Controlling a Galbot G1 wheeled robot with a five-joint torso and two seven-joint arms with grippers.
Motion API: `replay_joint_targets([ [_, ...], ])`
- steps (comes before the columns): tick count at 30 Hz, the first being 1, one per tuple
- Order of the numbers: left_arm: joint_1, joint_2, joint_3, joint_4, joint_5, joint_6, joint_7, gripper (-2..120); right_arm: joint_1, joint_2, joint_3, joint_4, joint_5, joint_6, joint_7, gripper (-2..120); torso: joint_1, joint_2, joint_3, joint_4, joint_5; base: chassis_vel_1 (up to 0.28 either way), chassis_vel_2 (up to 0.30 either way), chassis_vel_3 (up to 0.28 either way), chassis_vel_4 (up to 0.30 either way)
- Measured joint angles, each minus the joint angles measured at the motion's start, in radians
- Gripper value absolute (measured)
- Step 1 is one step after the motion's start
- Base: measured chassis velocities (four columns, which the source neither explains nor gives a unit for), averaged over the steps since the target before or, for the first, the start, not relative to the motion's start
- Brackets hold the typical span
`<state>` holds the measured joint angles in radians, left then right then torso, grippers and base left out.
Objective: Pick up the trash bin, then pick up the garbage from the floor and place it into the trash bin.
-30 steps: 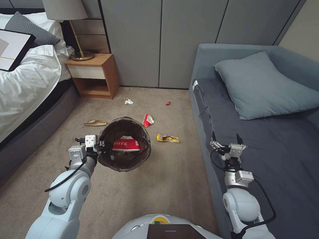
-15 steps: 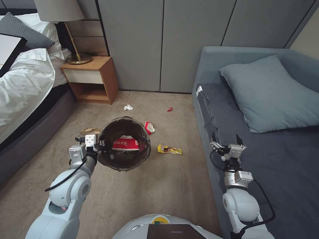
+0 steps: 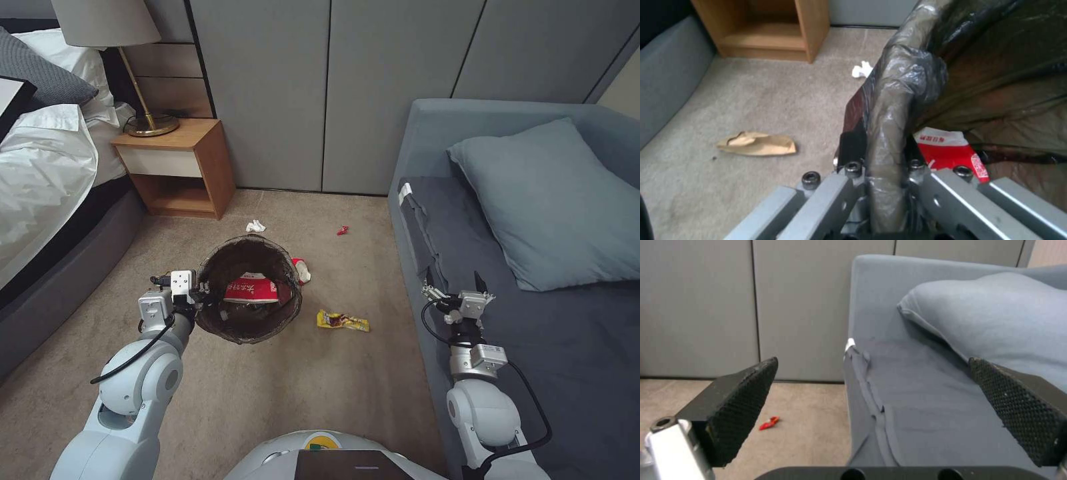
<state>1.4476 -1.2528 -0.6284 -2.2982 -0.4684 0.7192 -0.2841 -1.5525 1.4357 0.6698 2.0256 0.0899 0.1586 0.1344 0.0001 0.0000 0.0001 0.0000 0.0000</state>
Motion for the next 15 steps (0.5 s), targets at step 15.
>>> replay_joint_targets([
  [15, -0.004, 0.003, 0.004, 0.002, 0.001, 0.0, 0.0, 0, 0.0, -0.001, -0.006, 0.001, 0.0, 0.001, 0.002, 100, 0.0, 0.0, 0.0, 0.0, 0.0, -0.123, 0.115, 0.122, -0.117],
])
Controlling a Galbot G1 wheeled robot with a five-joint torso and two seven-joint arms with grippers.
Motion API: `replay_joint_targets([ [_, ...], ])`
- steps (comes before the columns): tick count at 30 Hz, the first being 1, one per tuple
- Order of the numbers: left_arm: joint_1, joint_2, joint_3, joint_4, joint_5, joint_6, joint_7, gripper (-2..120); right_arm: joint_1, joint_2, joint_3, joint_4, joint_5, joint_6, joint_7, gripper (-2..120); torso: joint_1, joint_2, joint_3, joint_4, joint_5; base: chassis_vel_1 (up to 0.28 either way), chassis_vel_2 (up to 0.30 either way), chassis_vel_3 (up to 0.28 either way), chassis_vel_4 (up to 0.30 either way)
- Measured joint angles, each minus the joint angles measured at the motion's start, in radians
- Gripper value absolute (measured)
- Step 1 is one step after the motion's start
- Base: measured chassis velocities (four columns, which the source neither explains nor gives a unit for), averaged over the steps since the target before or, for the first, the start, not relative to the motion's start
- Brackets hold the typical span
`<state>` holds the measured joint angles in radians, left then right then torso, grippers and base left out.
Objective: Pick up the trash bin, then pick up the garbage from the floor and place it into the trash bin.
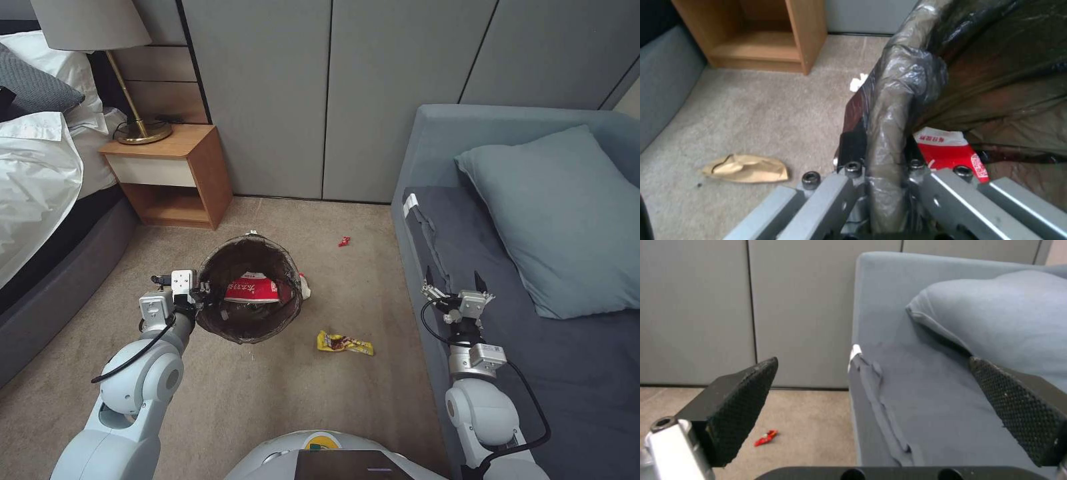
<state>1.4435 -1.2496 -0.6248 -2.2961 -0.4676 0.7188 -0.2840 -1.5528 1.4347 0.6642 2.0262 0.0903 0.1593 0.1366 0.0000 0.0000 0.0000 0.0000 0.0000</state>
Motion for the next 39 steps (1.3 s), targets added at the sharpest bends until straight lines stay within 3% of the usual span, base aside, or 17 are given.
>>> replay_joint_targets([
  [11, -0.003, 0.0, -0.005, 0.004, 0.0, 0.0, 0.0, 0, 0.013, -0.052, -0.014, 0.026, 0.01, -0.07, 0.019, 100, 0.0, 0.0, 0.0, -0.0001, 0.0001, -0.064, 0.07, 0.07, -0.067],
  [15, 0.0, 0.0, -0.012, 0.004, 0.0, -0.001, 0.0, 0, 0.053, -0.105, -0.027, 0.052, 0.057, -0.162, 0.044, 100, 0.0, 0.0, 0.0, 0.0, 0.0001, 0.0, 0.0, 0.0, 0.0],
  [18, 0.002, -0.001, -0.015, 0.004, 0.0, -0.002, 0.0, 0, 0.125, -0.207, -0.061, 0.069, 0.155, -0.315, 0.075, 100, 0.0, 0.0, 0.0, 0.0, 0.0003, 0.0, 0.0, 0.0, 0.0],
  [19, 0.002, -0.001, -0.015, 0.004, 0.0, -0.002, 0.0, 0, 0.125, -0.207, -0.061, 0.069, 0.155, -0.315, 0.075, 100, 0.0, 0.0, 0.0, 0.0, 0.0003, 0.0, 0.0, 0.0, 0.0],
  [21, 0.002, -0.002, -0.015, 0.004, 0.0, -0.003, -0.001, 0, 0.183, -0.314, -0.095, 0.067, 0.226, -0.438, 0.104, 100, 0.0, 0.0, 0.0, 0.0, 0.0003, 0.0, 0.0, 0.0, 0.0],
  [22, 0.002, -0.002, -0.015, 0.004, 0.0, -0.003, -0.001, 0, 0.183, -0.314, -0.095, 0.067, 0.226, -0.438, 0.104, 100, 0.0, 0.0, 0.0, 0.0, 0.0003, 0.0, 0.0, 0.0, 0.0],
  [24, 0.003, -0.003, -0.014, 0.004, 0.0, -0.003, -0.002, 0, 0.245, -0.408, -0.133, 0.029, 0.275, -0.532, 0.114, 100, 0.0, 0.0, 0.0, -0.0002, 0.0002, 0.0, 0.0, 0.0, 0.0],
  [28, 0.007, -0.003, -0.013, 0.004, 0.001, 0.008, -0.021, 0, 0.348, -0.496, -0.188, -0.06, 0.337, -0.644, 0.102, 100, 0.0, 0.0, 0.0, -0.0002, 0.0004, 0.0, 0.0, 0.0, 0.0],
  [33, 0.014, -0.004, -0.012, 0.0, 0.001, 0.015, -0.036, 0, 0.487, -0.536, -0.272, -0.171, 0.432, -0.765, 0.065, 100, 0.0, 0.0, 0.0, 0.0001, 0.0003, 0.0, 0.0, 0.0, 0.0],
  [39, 0.017, -0.003, -0.01, -0.006, 0.002, 0.015, -0.04, 0, 0.586, -0.537, -0.396, -0.284, 0.465, -0.841, 0.03, 100, 0.0, 0.0, 0.0, -0.0001, 0.0001, 0.0, 0.0, 0.0, 0.0],
])
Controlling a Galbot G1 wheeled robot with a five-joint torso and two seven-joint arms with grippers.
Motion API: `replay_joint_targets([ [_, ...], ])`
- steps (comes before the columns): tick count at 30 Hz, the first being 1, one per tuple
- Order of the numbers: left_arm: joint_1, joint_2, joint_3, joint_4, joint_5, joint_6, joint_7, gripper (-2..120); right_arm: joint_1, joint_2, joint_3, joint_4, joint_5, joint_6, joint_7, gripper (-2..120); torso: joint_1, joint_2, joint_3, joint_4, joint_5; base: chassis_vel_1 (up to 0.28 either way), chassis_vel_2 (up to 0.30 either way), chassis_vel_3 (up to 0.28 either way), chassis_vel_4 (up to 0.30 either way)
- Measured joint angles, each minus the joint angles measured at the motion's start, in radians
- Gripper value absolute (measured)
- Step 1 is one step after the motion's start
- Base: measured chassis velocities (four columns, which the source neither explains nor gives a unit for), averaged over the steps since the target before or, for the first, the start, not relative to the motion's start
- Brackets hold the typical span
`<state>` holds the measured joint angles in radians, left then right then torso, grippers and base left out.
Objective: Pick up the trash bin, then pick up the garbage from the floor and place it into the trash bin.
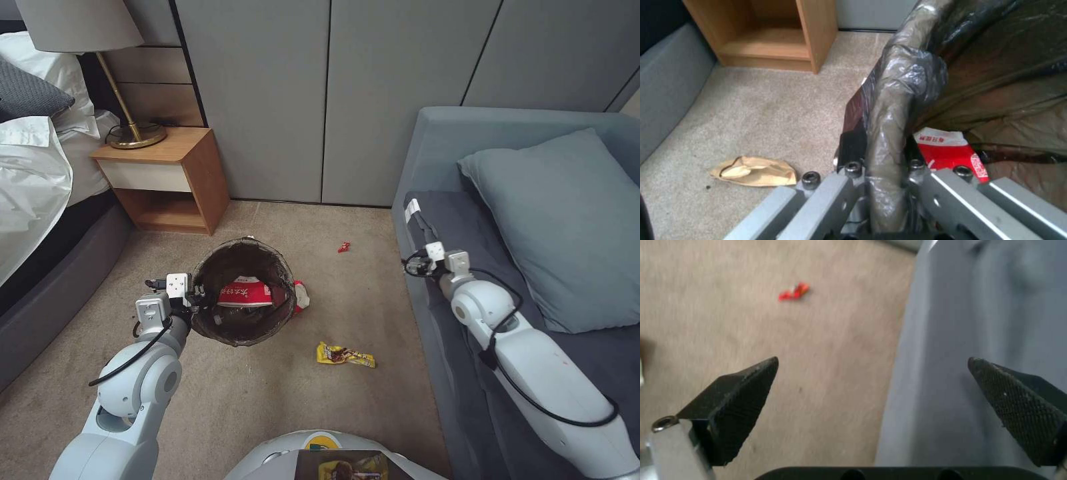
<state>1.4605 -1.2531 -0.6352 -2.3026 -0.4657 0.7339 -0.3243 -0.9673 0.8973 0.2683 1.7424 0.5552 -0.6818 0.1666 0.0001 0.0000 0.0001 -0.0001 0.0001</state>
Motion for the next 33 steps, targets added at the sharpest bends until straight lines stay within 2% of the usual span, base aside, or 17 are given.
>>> replay_joint_targets([
  [2, 0.002, 0.001, 0.002, -0.002, 0.002, 0.0, 0.0, 0, 0.04, 0.011, -0.052, -0.068, -0.004, -0.01, -0.02, 100, 0.0, 0.0, 0.0, 0.0, 0.0, 0.0, 0.0, 0.0, 0.0],
  [5, 0.002, 0.002, 0.003, -0.003, 0.002, 0.0, 0.0, 0, 0.054, 0.016, -0.07, -0.094, -0.005, -0.017, -0.028, 100, 0.0, 0.0, 0.0, 0.0001, 0.0001, 0.0, 0.0, 0.0, 0.0],
  [6, 0.001, 0.003, 0.003, -0.003, 0.002, 0.0, 0.0, 0, 0.073, 0.024, -0.096, -0.126, -0.004, -0.027, -0.036, 100, 0.0, 0.0, 0.0, 0.0001, -0.0001, 0.0, 0.0, 0.0, 0.0],
  [7, -0.003, 0.007, 0.001, 0.0, 0.002, 0.001, 0.0, 0, 0.111, 0.045, -0.159, -0.216, -0.016, -0.039, -0.055, 100, 0.0, 0.0, 0.0, 0.0001, 0.0, 0.0, 0.0, 0.0, 0.0],
  [12, -0.008, 0.006, 0.001, 0.008, -0.003, 0.001, -0.007, 0, 0.127, 0.081, -0.205, -0.29, -0.052, -0.036, -0.064, 100, 0.0, 0.0, 0.0, 0.0, -0.0002, 0.0, 0.0, 0.0, 0.0],
  [33, -0.01, -0.001, 0.013, 0.027, -0.004, 0.002, -0.003, 0, 0.103, 0.105, -0.356, -0.327, -0.149, -0.005, -0.108, 100, 0.0, 0.0, 0.0, 0.0, -0.0002, 0.0, 0.0, 0.0, 0.0],
])
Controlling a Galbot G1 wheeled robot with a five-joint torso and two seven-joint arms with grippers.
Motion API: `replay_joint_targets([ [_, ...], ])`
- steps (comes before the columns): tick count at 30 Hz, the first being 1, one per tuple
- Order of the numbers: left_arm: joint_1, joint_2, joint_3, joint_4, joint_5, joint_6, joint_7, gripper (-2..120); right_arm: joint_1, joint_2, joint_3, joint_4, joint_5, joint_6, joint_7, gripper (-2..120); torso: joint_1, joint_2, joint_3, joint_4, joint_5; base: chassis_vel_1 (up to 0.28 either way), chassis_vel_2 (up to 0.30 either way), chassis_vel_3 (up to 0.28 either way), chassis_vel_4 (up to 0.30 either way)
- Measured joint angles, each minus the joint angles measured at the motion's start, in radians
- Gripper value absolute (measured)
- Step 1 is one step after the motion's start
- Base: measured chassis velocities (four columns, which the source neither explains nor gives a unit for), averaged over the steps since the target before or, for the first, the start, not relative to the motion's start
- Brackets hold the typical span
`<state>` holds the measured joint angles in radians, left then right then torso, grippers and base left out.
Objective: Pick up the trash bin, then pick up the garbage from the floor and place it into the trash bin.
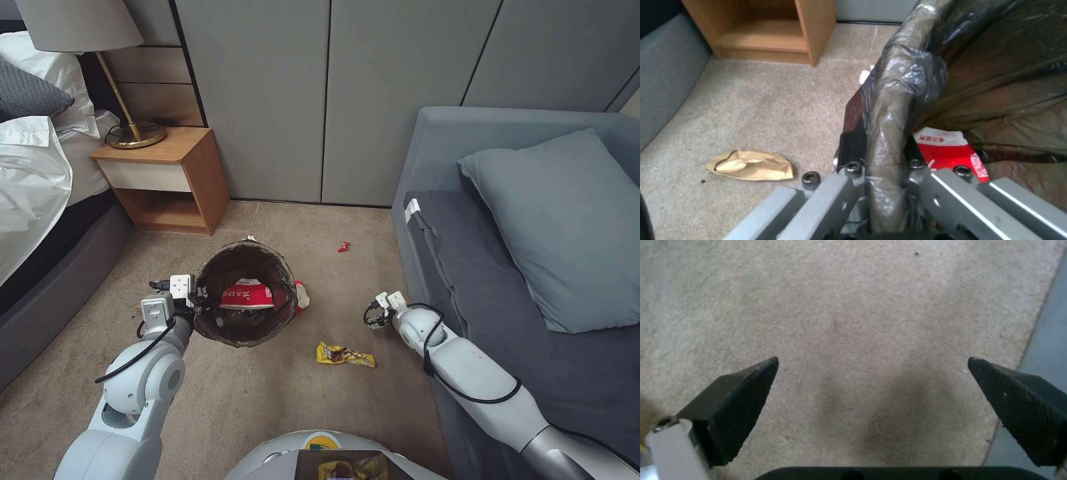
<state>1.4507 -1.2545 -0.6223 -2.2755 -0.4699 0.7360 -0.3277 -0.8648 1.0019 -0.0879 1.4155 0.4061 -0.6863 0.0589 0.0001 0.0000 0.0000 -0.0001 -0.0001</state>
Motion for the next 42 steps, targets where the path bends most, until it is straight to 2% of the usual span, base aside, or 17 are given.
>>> replay_joint_targets([
  [23, -0.009, -0.002, -0.002, 0.022, 0.003, 0.0, 0.01, 0, 0.031, 0.005, -0.096, -0.012, -0.022, 0.004, -0.005, 100, 0.0, 0.0, 0.0, 0.0, 0.0, 0.0, 0.0, 0.0, 0.0],
  [42, -0.015, -0.004, -0.003, 0.039, 0.007, -0.001, 0.012, 0, 0.022, 0.061, -0.176, -0.054, -0.059, 0.018, -0.005, 100, 0.0, 0.0, 0.0, 0.0001, -0.0001, 0.0, 0.0, 0.0, 0.0],
])
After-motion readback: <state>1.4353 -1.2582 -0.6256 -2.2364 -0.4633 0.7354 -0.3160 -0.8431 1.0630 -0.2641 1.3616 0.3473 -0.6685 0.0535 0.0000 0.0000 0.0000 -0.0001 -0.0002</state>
